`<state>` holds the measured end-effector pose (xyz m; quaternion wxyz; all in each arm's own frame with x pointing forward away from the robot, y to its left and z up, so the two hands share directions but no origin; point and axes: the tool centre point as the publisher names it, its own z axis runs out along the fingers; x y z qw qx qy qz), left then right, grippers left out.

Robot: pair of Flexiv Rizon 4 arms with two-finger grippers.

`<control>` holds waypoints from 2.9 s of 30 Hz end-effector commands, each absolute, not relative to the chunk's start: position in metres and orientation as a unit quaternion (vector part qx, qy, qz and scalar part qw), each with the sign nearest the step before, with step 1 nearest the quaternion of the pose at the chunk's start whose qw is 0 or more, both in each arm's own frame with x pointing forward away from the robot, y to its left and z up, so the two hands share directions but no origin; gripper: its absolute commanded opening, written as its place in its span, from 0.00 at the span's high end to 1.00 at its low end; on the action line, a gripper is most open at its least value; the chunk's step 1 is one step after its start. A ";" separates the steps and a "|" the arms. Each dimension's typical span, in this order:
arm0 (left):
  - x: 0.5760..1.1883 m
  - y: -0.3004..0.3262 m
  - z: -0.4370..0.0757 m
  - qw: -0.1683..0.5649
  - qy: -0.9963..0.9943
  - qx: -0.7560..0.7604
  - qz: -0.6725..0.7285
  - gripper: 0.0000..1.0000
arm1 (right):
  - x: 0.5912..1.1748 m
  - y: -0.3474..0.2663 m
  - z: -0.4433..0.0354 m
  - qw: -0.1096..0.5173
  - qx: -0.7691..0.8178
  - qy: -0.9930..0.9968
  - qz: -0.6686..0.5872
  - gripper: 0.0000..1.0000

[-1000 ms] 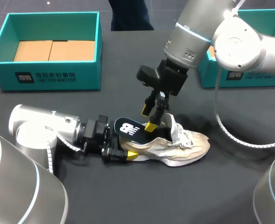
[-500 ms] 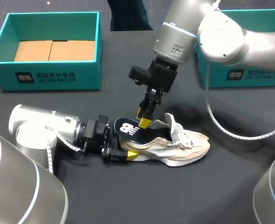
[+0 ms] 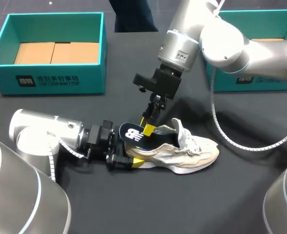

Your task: Take the shoe out of the shoebox, open the shoe tongue, remove and reinsert the insole, then place the shoe into the shoebox

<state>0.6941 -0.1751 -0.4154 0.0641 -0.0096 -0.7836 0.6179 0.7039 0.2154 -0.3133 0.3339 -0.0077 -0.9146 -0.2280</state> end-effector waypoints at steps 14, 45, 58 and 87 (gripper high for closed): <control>0.694 -0.175 -0.416 0.064 -0.784 -0.009 0.617 1.00 | 0.682 0.214 -0.330 0.378 -0.013 -0.890 -0.255 0.54; 0.694 -0.175 -0.416 0.064 -0.784 -0.009 0.617 1.00 | 0.676 0.221 -0.336 0.393 -0.015 -0.866 -0.310 0.91; 0.694 -0.175 -0.416 0.064 -0.784 -0.009 0.617 1.00 | 0.687 0.239 -0.310 0.353 0.027 -0.868 -0.347 1.00; 0.694 -0.175 -0.416 0.064 -0.784 -0.009 0.617 1.00 | 0.698 0.263 -0.210 0.302 0.113 -0.835 -0.445 1.00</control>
